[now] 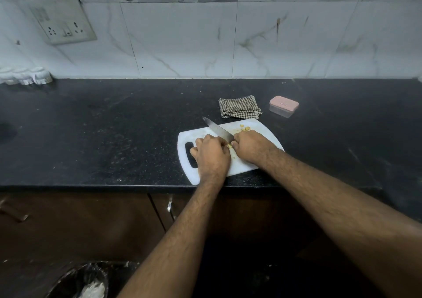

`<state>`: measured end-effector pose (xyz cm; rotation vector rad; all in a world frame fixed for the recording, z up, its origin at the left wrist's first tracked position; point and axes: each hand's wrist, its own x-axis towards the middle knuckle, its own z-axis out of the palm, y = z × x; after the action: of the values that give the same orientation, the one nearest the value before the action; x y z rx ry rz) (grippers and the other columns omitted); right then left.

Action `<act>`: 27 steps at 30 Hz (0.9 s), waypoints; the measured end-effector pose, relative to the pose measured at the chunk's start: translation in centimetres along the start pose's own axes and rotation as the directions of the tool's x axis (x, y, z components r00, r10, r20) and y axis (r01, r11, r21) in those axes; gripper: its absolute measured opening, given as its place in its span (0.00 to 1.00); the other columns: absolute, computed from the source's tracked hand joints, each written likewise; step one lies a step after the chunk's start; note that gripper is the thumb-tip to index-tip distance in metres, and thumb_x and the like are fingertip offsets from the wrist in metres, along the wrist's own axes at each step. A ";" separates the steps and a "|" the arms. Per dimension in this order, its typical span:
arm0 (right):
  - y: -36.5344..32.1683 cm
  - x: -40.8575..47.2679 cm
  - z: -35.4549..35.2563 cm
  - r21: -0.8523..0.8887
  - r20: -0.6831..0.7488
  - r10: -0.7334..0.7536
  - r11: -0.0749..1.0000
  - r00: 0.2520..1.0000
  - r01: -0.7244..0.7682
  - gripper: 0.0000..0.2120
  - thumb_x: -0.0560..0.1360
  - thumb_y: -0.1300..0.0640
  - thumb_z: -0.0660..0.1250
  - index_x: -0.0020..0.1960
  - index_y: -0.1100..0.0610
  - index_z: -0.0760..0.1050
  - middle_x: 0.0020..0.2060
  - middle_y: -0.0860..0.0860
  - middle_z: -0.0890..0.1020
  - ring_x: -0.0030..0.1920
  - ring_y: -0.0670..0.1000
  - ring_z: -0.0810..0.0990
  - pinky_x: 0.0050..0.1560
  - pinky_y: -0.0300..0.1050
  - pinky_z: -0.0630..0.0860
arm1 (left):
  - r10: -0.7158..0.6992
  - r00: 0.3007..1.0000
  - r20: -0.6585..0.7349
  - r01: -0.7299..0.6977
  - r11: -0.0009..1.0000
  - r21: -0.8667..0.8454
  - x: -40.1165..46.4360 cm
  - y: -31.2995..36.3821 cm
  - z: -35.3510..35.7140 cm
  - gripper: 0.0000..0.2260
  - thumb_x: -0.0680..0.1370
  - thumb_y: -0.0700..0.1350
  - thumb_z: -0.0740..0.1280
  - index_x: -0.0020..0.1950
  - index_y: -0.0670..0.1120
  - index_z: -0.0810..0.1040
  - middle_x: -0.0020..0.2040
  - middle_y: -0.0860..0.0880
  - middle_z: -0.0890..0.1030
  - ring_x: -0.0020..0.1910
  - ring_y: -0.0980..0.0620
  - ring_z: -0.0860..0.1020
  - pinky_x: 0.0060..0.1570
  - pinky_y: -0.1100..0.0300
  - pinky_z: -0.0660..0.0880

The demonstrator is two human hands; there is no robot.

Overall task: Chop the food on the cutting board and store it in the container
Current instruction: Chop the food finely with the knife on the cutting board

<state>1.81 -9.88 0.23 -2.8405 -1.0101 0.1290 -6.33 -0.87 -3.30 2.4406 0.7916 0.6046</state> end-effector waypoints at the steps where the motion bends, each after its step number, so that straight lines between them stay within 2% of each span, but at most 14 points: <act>1: 0.0 -0.1 -0.1 0.008 0.001 -0.001 1.000 1.000 0.001 0.15 0.85 0.51 0.55 0.60 0.58 0.76 0.54 0.56 0.80 0.51 0.54 0.76 0.45 0.45 0.68 | -0.005 1.000 0.001 0.005 1.000 0.000 0.1 0.0 0.1 0.09 0.81 0.47 0.66 0.57 0.51 0.84 0.58 0.50 0.79 0.60 0.49 0.69 0.59 0.50 0.62; 7: 0.2 -0.5 -0.2 0.049 -0.034 0.011 0.999 0.999 -0.009 0.13 0.84 0.52 0.57 0.55 0.58 0.77 0.45 0.53 0.78 0.45 0.51 0.73 0.43 0.45 0.68 | -0.018 1.000 0.017 0.018 1.000 -0.013 0.3 0.1 0.1 0.09 0.81 0.49 0.68 0.59 0.53 0.85 0.59 0.51 0.79 0.61 0.49 0.69 0.60 0.49 0.61; 18: 0.4 -0.8 0.3 0.083 -0.066 0.024 0.996 0.998 -0.018 0.14 0.84 0.51 0.56 0.54 0.58 0.77 0.45 0.54 0.80 0.44 0.51 0.73 0.43 0.44 0.68 | -0.033 0.999 0.010 0.033 0.999 -0.022 0.3 0.1 0.1 0.08 0.81 0.49 0.68 0.57 0.53 0.85 0.58 0.52 0.80 0.61 0.49 0.69 0.60 0.49 0.62; 23: 0.5 -1.0 0.2 0.075 -0.068 0.001 0.997 0.998 0.004 0.12 0.84 0.52 0.56 0.50 0.56 0.74 0.38 0.49 0.73 0.43 0.51 0.72 0.42 0.43 0.66 | -0.041 0.999 0.005 0.042 0.998 -0.039 0.3 0.1 0.1 0.07 0.81 0.48 0.68 0.56 0.52 0.85 0.58 0.52 0.80 0.61 0.49 0.70 0.60 0.49 0.61; 25: 0.4 -1.0 0.1 0.059 -0.061 -0.014 0.998 0.998 0.018 0.10 0.84 0.52 0.56 0.47 0.54 0.70 0.38 0.49 0.72 0.43 0.51 0.72 0.42 0.43 0.66 | -0.038 0.999 0.007 0.038 0.999 -0.035 0.3 0.1 0.1 0.08 0.81 0.49 0.68 0.56 0.52 0.84 0.58 0.52 0.80 0.61 0.49 0.69 0.60 0.49 0.61; 27: 0.3 -0.9 0.1 0.030 -0.053 -0.034 0.999 0.998 0.035 0.10 0.84 0.52 0.56 0.48 0.53 0.71 0.40 0.50 0.73 0.43 0.52 0.72 0.43 0.43 0.66 | -0.034 0.999 0.015 0.034 0.999 -0.024 0.3 0.1 0.1 0.08 0.81 0.49 0.67 0.58 0.52 0.84 0.58 0.51 0.79 0.61 0.49 0.69 0.60 0.49 0.62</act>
<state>1.29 -10.65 0.13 -2.7817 -1.0368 0.0650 -6.03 -0.75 -3.23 2.4020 0.8137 0.5800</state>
